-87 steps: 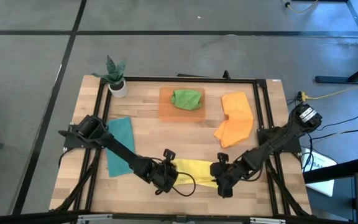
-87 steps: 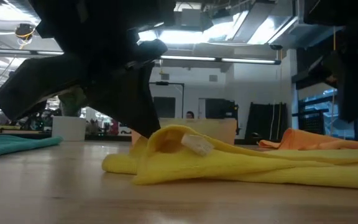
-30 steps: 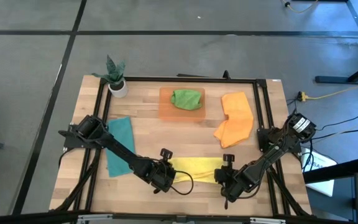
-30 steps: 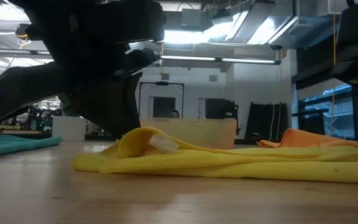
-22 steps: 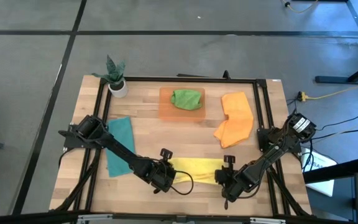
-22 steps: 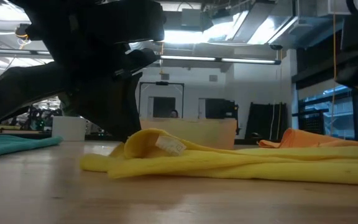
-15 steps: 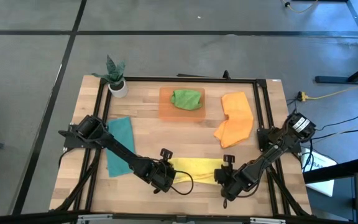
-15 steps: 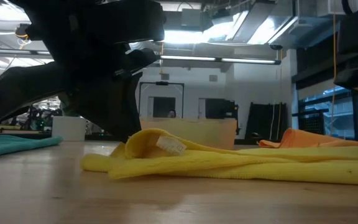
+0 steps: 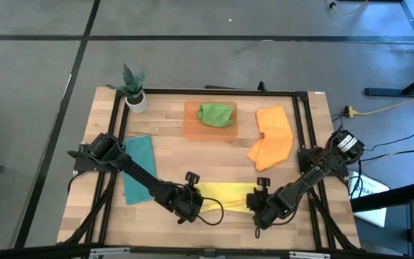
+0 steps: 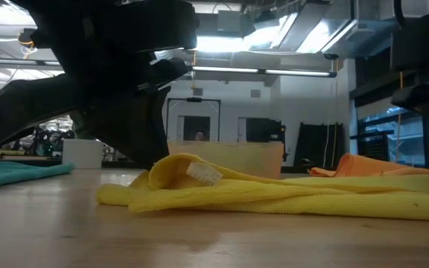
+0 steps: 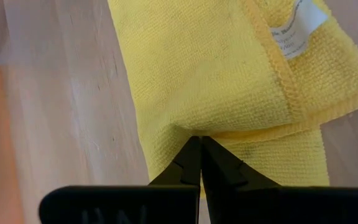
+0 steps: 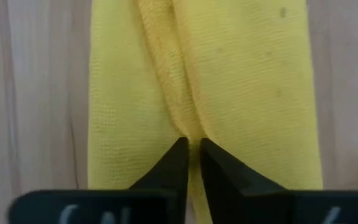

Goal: Roll microfiber towels into tight, uniform cylinder then place into a basket
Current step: Fold the yellow microfiber cloth

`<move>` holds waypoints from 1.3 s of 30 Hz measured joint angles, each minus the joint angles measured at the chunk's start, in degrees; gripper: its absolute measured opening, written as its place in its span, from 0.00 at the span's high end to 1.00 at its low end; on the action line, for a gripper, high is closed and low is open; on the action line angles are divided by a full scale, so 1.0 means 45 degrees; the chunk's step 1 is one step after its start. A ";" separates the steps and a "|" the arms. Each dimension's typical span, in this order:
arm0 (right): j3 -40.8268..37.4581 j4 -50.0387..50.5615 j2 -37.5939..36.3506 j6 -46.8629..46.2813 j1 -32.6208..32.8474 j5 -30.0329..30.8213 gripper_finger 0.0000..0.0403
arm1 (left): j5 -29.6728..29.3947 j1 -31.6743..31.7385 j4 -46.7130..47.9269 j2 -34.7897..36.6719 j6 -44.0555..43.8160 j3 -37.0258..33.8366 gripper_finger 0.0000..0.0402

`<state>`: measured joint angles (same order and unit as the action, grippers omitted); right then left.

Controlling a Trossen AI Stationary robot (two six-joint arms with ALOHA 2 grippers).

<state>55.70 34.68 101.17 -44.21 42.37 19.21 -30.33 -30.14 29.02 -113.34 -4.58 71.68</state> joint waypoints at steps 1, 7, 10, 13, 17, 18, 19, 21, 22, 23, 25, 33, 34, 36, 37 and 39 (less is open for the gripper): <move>0.0000 -0.0002 0.0005 0.0000 0.0000 -0.0109 0.93 | 0.0000 -0.0002 0.0000 0.0000 0.0000 0.0000 1.00; 0.0000 -0.0001 0.0009 0.0255 0.0000 -0.0294 0.98 | 0.0000 -0.0002 0.0000 0.0000 0.0000 0.0000 1.00; 0.0000 -0.0005 0.0009 0.0531 0.0000 -0.0290 0.99 | 0.0000 -0.0002 -0.0003 0.0000 0.0008 0.0000 1.00; 0.0000 -0.0004 0.0009 0.0554 -0.0038 -0.0294 0.99 | -0.0004 0.0002 0.0000 0.0000 0.0031 0.0000 1.00; 0.0031 0.0011 -0.0166 0.0529 -0.0122 -0.0294 0.99 | -0.0005 0.0002 0.0000 0.0000 0.0044 0.0000 1.00; 0.0129 0.0106 -0.0205 0.0528 -0.0142 -0.0293 1.00 | -0.0005 0.0002 -0.0003 0.0000 0.0044 0.0000 1.00; 0.0295 0.0256 -0.0239 0.0529 -0.0146 -0.0276 1.00 | -0.0005 0.0002 0.0000 0.0000 0.0044 0.0000 1.00; 0.0702 0.0641 -0.0267 0.0566 -0.0192 -0.0223 1.00 | -0.0006 0.0002 0.0000 0.0000 0.0044 0.0000 1.00; 0.0918 0.0869 -0.0267 0.0597 -0.0218 -0.0197 1.00 | -0.0010 0.0002 0.0000 0.0005 0.0044 0.0000 1.00; 0.1109 0.1094 -0.0267 0.0606 -0.0270 -0.0187 1.00 | -0.0010 0.0002 0.0000 0.0000 0.0048 0.0000 1.00; 0.1362 0.1406 -0.0267 0.0635 -0.0369 -0.0197 1.00 | -0.0019 0.0002 0.0000 0.0000 0.0044 0.0000 1.00; 0.1462 0.1530 -0.0272 0.0931 -0.0820 -0.0251 1.00 | -0.0081 -0.0002 0.0000 0.0005 -0.0632 0.0000 0.99; 0.1462 0.1532 -0.0272 0.0937 -0.0867 -0.0255 1.00 | -0.0059 -0.0002 0.0000 0.0005 -0.0641 0.0000 0.99; 0.1462 0.1546 -0.0272 0.0993 -0.0962 -0.0268 1.00 | -0.0044 -0.0002 0.0000 0.0005 -0.0661 0.0000 0.96; 0.1462 0.1549 -0.0272 0.1018 -0.1008 -0.0289 1.00 | -0.0039 -0.0002 0.0005 0.0005 -0.0693 0.0000 0.95; 0.1462 0.1559 -0.0272 0.1035 -0.1072 -0.0294 1.00 | -0.0038 0.0002 0.0004 0.0005 -0.1169 0.0000 0.91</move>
<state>62.28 41.69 99.94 -39.55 37.55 17.89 -30.50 -30.13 29.04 -113.32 -9.84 71.68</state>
